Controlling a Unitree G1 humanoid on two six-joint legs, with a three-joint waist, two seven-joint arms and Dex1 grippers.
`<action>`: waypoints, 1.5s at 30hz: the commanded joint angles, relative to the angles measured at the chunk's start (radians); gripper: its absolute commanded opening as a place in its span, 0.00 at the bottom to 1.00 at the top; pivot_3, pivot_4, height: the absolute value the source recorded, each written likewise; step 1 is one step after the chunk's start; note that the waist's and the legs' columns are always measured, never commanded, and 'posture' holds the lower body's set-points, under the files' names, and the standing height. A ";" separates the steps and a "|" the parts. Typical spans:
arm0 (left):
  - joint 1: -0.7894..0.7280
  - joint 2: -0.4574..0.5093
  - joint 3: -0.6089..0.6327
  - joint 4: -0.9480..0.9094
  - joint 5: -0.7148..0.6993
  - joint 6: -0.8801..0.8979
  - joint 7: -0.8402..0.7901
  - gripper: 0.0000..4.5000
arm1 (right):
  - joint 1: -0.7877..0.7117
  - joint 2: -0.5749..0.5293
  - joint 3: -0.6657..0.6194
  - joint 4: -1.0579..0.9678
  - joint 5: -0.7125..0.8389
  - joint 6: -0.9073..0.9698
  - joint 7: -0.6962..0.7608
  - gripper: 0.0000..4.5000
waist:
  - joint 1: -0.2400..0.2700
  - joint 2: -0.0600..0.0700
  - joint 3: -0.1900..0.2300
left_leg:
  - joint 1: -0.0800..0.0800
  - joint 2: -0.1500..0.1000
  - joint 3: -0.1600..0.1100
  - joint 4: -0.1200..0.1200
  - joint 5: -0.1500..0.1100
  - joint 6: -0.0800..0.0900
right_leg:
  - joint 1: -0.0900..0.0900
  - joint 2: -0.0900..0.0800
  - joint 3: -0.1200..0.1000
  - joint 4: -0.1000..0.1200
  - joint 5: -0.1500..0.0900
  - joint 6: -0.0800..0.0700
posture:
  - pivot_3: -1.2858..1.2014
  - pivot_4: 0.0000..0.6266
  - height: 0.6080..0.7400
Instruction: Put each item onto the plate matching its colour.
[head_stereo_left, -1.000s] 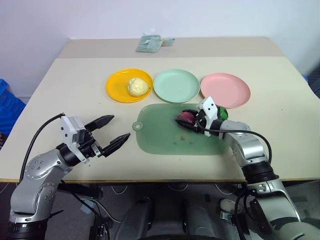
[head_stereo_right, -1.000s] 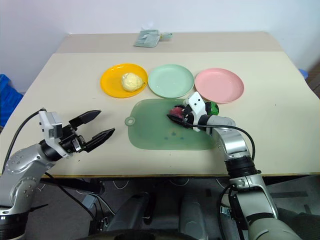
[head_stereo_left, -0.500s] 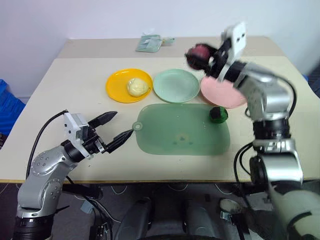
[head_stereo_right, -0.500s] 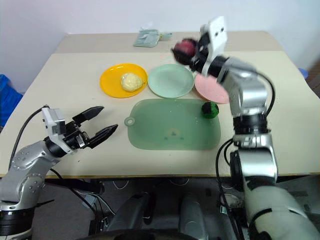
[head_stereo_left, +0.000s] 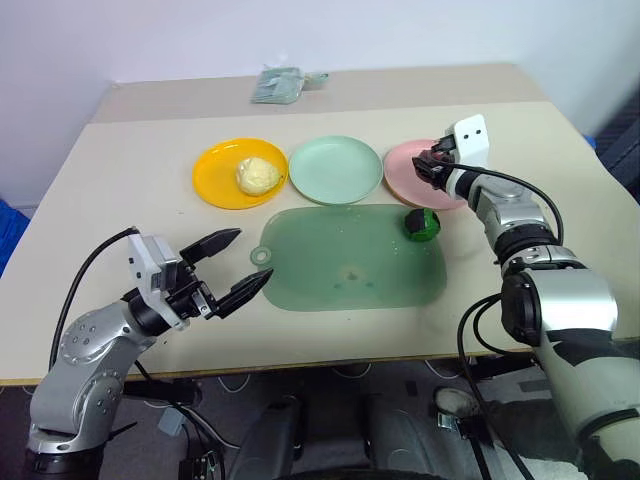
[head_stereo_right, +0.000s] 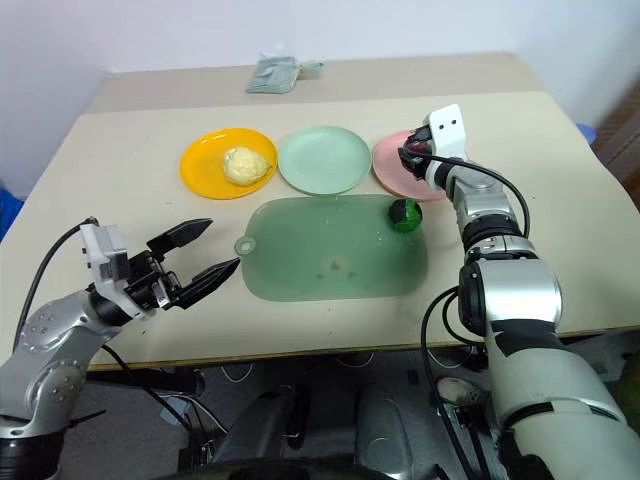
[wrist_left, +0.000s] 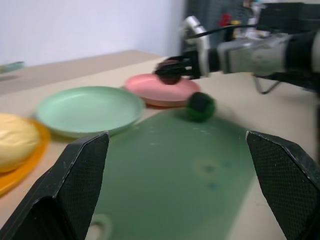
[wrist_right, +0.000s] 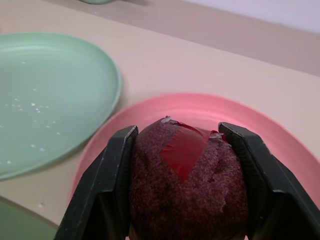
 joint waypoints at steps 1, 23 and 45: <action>0.003 0.025 0.051 -0.044 -0.047 0.009 -0.005 1.00 | -0.042 0.010 -0.023 -0.004 -0.015 -0.019 -0.010 0.50 | 0.001 0.000 0.000 | 0.000 0.000 0.000 0.000 0.000 0.000 | 0.000 0.000 0.000 0.000 0.000 0.000 | 0.52 0.24 1.00; -0.106 0.037 -0.021 0.004 -0.055 0.067 -0.027 1.00 | 0.239 -0.093 -0.181 -0.504 0.231 0.198 0.387 0.99 | 0.009 0.000 0.000 | 0.000 0.000 -0.001 0.000 -0.001 0.001 | 0.001 0.000 0.000 -0.001 0.000 0.000 | 0.52 0.24 1.00; -0.161 0.039 -0.051 0.107 -0.048 0.056 -0.159 1.00 | 0.685 -0.084 -0.098 -1.039 0.356 0.566 0.303 0.99 | 0.032 0.002 -0.002 | 0.001 0.000 0.000 0.003 -0.003 0.006 | 0.002 -0.002 -0.001 0.000 0.000 0.000 | 0.52 0.24 1.00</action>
